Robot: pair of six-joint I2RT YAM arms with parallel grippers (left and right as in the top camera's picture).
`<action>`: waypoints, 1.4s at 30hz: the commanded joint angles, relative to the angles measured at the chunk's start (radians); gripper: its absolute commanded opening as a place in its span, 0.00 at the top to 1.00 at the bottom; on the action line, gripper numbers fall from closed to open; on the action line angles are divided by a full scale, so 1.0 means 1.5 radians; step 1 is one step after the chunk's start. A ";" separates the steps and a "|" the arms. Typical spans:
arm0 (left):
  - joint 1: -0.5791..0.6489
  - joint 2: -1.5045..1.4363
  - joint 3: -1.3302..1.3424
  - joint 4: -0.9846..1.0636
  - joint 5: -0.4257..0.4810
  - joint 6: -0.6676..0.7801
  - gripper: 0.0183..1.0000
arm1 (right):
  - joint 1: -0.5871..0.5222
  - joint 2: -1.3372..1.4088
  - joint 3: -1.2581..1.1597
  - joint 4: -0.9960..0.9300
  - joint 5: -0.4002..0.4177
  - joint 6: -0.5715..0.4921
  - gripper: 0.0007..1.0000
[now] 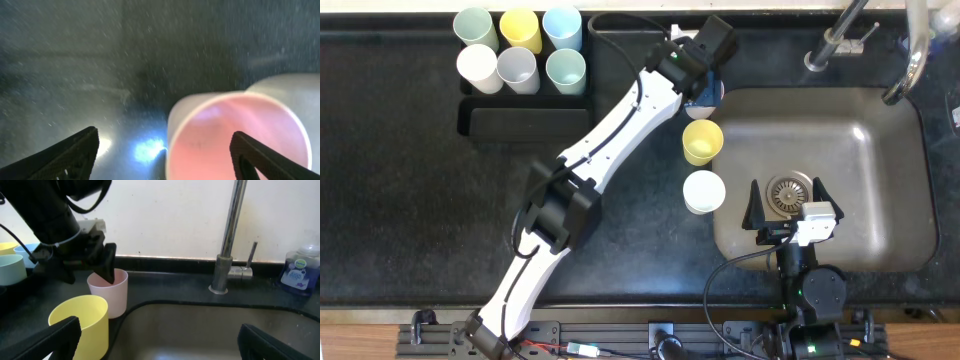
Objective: Store Cups
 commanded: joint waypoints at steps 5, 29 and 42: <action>0.022 0.004 0.023 0.003 -0.015 -0.005 0.23 | 0.001 -0.006 -0.008 0.003 0.003 0.000 0.00; 0.011 0.004 0.023 -0.016 0.009 0.000 0.71 | 0.001 -0.006 -0.008 0.003 0.003 0.000 0.00; -0.003 0.012 0.023 -0.016 0.017 0.000 0.97 | 0.001 -0.006 -0.008 0.003 0.003 0.000 0.00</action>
